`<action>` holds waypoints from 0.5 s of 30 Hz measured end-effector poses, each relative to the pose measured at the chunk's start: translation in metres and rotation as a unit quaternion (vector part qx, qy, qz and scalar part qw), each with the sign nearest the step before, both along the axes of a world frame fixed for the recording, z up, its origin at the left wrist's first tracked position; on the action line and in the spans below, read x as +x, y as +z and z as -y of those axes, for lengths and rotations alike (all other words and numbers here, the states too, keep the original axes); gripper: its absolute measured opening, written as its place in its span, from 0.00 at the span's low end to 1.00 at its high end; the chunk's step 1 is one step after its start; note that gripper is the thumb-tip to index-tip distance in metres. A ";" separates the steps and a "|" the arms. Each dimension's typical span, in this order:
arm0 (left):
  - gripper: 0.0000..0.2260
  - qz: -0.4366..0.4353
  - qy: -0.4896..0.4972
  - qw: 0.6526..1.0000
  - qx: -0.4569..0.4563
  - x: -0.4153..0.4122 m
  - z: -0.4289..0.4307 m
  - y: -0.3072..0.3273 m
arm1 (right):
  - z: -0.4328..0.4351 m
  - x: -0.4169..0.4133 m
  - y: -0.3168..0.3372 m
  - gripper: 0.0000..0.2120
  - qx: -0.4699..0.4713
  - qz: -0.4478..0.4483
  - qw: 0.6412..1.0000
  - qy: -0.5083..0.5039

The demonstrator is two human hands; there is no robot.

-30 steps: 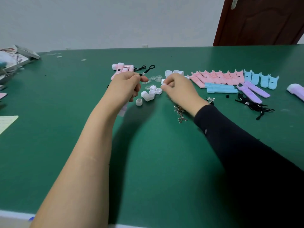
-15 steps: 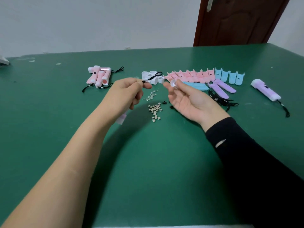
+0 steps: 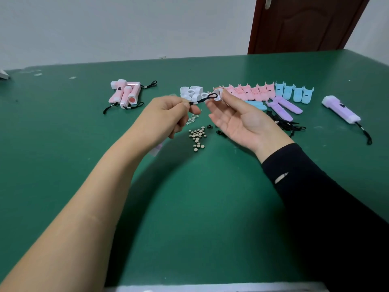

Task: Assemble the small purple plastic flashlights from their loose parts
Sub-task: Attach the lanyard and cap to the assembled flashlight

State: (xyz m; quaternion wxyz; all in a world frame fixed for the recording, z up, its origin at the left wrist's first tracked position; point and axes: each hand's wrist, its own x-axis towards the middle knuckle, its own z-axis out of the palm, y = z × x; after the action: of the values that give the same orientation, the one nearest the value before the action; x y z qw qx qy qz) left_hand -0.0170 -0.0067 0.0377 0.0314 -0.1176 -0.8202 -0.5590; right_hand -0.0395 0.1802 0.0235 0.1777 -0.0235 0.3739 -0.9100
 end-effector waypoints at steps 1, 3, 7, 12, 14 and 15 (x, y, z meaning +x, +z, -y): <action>0.15 0.001 0.002 1.000 0.004 0.001 -0.001 0.001 | 0.001 0.001 0.001 0.03 0.003 -0.002 1.000 0.000; 0.12 0.002 0.007 1.000 0.006 0.001 -0.002 0.001 | 0.002 0.002 0.002 0.07 0.012 -0.007 1.000 0.001; 0.12 0.002 0.005 1.000 0.002 0.002 -0.003 0.000 | 0.004 0.005 0.004 0.06 0.037 -0.016 0.999 0.010; 0.16 -0.007 0.004 1.000 -0.010 0.002 -0.004 0.000 | 0.009 0.008 0.005 0.04 0.096 -0.030 0.995 0.022; 0.15 -0.010 0.008 1.000 -0.011 0.004 -0.005 0.001 | 0.012 0.009 0.004 0.06 0.122 -0.035 0.992 0.021; 0.13 -0.012 0.009 1.000 -0.011 0.005 -0.005 0.002 | 0.013 0.009 0.004 0.06 0.134 -0.037 0.990 0.019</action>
State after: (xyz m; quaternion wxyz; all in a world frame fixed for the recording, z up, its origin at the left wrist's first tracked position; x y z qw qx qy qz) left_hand -0.0124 -0.0016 0.0392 0.0445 -0.1170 -0.8267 -0.5486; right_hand -0.0302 0.1671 0.0279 0.1829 -0.0402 0.4983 -0.8466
